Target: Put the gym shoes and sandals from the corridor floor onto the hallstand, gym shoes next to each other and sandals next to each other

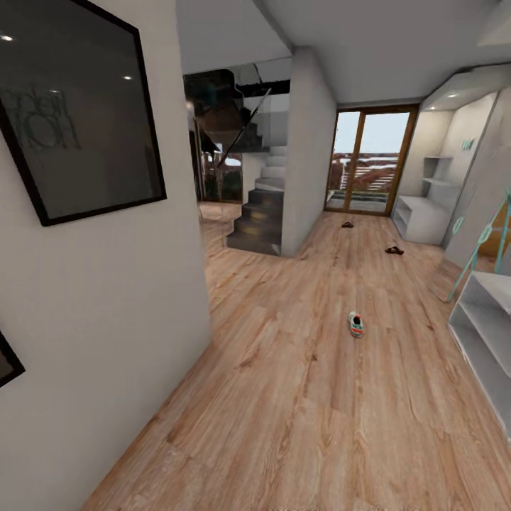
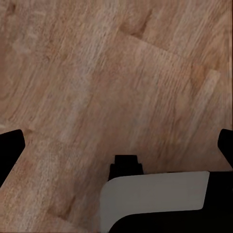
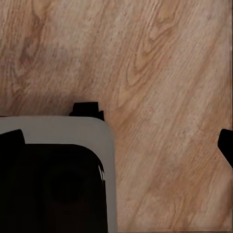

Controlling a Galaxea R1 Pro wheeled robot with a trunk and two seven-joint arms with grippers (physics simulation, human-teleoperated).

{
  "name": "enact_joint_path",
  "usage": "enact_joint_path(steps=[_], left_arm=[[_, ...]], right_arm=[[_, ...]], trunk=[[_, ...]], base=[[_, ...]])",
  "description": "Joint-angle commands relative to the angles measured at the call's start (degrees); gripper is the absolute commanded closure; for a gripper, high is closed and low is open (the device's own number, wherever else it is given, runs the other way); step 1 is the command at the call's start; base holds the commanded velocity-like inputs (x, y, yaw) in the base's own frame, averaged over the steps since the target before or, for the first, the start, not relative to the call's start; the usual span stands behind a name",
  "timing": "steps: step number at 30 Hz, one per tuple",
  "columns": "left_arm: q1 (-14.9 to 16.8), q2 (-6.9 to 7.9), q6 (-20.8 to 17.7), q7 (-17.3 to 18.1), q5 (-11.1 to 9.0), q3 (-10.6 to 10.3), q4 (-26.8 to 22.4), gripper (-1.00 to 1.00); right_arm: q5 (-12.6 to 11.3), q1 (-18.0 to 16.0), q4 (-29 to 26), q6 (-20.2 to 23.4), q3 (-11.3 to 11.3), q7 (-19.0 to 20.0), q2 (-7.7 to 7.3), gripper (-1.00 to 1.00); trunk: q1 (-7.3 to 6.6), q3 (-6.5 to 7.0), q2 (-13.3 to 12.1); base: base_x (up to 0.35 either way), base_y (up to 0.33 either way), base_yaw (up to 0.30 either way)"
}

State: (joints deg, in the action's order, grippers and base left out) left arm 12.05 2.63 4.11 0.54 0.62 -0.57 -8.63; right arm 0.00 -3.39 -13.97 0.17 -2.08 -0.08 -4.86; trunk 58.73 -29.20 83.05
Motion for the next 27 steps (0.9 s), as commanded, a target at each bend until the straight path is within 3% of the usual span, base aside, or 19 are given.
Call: enact_joint_path(steps=[1, 15, 22, 27], left_arm=[[0.02, 0.02, 0.19, 0.06, 0.07, -0.05, -0.14, -1.0], [0.06, -0.07, 0.3, -0.07, 0.01, 0.0, -0.96, -1.0], [0.06, 0.29, 0.2, -0.08, 0.04, 0.04, -5.12, -1.0], [0.78, 0.63, 0.08, -0.69, -0.28, 0.41, -8.12, -1.0]], right_arm=[[0.0, -0.03, 0.0, 0.02, -0.2, -0.01, 0.02, -1.0], [0.0, -0.03, -0.08, 0.01, -0.2, -0.01, 0.02, -1.0], [-0.05, -0.03, -0.16, -0.1, -0.2, -0.08, -0.48, -1.0], [-0.03, -0.03, -1.49, -2.49, -0.72, -0.09, -0.95, -1.0]], trunk=[[0.0, -0.11, 0.03], [0.0, -0.89, 0.03], [0.0, -1.29, 0.03], [0.0, -1.61, 0.03]], base=[[0.001, -0.276, -0.262], [0.041, -0.274, -0.258], [0.179, -0.169, -0.253], [0.034, -0.027, -0.233]])
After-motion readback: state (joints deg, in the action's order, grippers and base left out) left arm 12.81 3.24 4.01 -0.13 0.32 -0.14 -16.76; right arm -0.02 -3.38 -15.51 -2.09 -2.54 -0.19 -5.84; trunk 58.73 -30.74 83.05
